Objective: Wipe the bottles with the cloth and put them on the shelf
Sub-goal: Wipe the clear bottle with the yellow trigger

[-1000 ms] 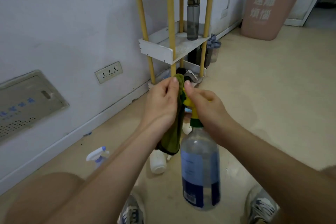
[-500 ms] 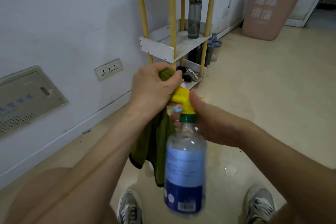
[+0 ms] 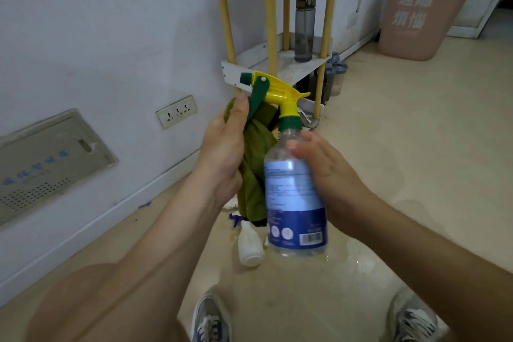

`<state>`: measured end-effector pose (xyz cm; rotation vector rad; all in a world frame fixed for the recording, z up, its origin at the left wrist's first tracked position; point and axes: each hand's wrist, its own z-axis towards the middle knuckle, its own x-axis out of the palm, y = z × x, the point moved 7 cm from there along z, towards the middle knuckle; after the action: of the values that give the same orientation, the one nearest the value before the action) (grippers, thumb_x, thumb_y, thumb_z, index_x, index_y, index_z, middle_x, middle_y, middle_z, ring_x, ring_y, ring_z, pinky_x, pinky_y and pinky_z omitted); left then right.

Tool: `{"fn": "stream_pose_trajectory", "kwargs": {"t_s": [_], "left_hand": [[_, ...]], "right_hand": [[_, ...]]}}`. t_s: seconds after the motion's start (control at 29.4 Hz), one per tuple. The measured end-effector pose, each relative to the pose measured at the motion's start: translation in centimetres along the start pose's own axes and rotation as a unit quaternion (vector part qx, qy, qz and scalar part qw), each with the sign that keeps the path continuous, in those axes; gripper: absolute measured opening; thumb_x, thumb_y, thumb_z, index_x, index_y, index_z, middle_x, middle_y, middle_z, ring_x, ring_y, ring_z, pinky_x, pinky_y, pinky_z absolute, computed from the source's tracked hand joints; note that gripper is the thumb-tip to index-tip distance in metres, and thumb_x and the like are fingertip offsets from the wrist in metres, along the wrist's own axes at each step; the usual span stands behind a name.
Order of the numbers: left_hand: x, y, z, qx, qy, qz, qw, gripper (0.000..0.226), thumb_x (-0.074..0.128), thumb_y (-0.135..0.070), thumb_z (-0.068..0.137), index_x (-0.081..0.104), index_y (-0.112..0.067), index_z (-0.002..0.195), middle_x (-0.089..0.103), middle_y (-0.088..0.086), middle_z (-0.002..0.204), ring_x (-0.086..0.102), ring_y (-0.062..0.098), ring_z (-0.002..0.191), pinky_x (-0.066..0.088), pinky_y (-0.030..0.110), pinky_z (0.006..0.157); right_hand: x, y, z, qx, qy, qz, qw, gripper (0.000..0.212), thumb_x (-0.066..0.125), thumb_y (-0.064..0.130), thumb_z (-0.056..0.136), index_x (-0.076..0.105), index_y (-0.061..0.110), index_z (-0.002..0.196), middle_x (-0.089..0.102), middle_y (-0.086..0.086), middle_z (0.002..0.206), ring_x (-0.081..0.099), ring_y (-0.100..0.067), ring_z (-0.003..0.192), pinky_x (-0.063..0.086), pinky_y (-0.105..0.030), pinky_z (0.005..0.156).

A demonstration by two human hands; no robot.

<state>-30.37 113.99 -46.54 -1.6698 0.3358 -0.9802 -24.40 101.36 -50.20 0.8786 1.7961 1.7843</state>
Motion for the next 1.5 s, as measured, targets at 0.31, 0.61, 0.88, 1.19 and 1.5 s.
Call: {"fn": "stream_pose_trajectory", "kwargs": {"t_s": [0.31,0.61,0.88,1.19,1.5], "left_hand": [[2.6,2.0,-2.3,0.034,0.052,0.177,0.982,0.030,0.050,-0.041,0.099,0.075,-0.024,0.096,0.071,0.009,0.108,0.068,0.023,0.101,0.056,0.040,0.089],[4.0,0.8,-4.8,0.153,0.189,0.423,0.873,0.041,0.045,-0.021,0.078,0.073,-0.039,0.102,0.058,-0.037,0.110,0.048,-0.006,0.121,0.040,0.024,0.108],[5.7,0.9,-6.3,0.279,0.278,0.547,0.739,0.045,0.045,-0.048,0.093,0.055,-0.036,0.136,0.042,-0.030,0.141,0.023,-0.009,0.140,0.016,0.007,0.111],[2.3,3.5,-4.0,-0.111,0.022,0.047,0.992,0.037,0.062,-0.036,0.088,0.067,-0.010,0.114,0.074,0.013,0.105,0.071,0.030,0.097,0.058,0.042,0.084],[3.7,1.0,-3.7,-0.029,0.020,-0.025,0.999,0.024,0.050,-0.017,0.098,0.070,-0.007,0.095,0.071,0.005,0.083,0.064,0.010,0.068,0.051,0.020,0.054]], "right_hand": [[-1.6,-0.1,0.9,0.066,-0.067,0.149,0.984,0.026,0.058,0.036,0.089,0.067,0.013,0.099,0.072,-0.011,0.085,0.069,-0.025,0.069,0.058,-0.037,0.067],[-4.9,-0.4,2.2,0.067,-0.198,0.177,0.962,0.039,0.060,0.044,0.088,0.067,0.011,0.108,0.072,-0.017,0.095,0.069,-0.030,0.077,0.058,-0.041,0.068],[-3.2,-1.5,2.2,0.114,-0.107,0.234,0.959,0.048,0.060,0.048,0.085,0.069,0.008,0.110,0.069,-0.013,0.093,0.067,-0.027,0.080,0.054,-0.035,0.070],[-3.8,1.7,2.9,0.080,-0.142,0.379,0.911,0.060,0.062,0.048,0.085,0.058,0.007,0.129,0.065,-0.013,0.091,0.068,-0.029,0.072,0.059,-0.044,0.073],[-5.7,1.3,4.0,0.066,-0.204,0.433,0.875,0.058,0.056,0.061,0.090,0.064,0.014,0.121,0.076,-0.011,0.100,0.074,-0.030,0.084,0.059,-0.054,0.080]]}}
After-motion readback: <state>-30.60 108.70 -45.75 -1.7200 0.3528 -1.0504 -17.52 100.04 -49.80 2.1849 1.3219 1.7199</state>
